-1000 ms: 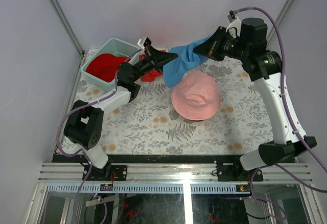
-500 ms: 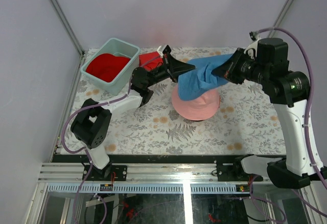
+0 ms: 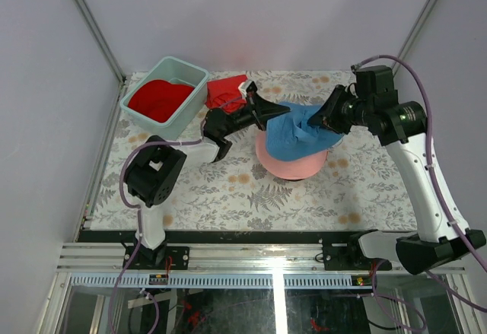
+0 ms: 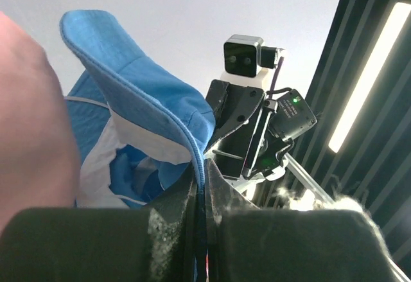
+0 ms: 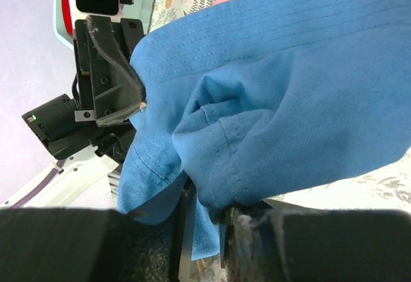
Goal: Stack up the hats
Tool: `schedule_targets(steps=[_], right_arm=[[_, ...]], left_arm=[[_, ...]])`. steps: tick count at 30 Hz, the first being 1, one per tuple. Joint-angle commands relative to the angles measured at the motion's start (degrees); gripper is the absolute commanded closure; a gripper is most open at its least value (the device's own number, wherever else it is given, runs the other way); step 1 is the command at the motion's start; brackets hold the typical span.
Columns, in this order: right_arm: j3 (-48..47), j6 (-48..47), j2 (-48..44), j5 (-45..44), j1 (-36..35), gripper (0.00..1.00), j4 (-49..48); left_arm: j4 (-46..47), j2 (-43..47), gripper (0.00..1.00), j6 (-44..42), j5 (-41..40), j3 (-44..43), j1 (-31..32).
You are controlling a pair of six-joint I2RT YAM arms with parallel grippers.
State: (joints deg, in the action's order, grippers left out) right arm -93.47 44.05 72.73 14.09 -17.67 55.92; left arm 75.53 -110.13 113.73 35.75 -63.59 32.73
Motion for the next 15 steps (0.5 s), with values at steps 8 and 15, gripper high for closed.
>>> schedule_targets(steps=[8, 15], right_arm=[[-4.75, -4.25, 6.28, -1.39, -0.06, 0.45, -5.07], [-5.13, -9.62, 3.54, -9.97, 0.41, 0.29, -2.05]], left_arm=[[10.53, -1.0, 1.0, -0.14, 1.22, 1.96, -6.65], [13.17, -2.39, 1.0, -0.62, 0.92, 6.64, -7.33]])
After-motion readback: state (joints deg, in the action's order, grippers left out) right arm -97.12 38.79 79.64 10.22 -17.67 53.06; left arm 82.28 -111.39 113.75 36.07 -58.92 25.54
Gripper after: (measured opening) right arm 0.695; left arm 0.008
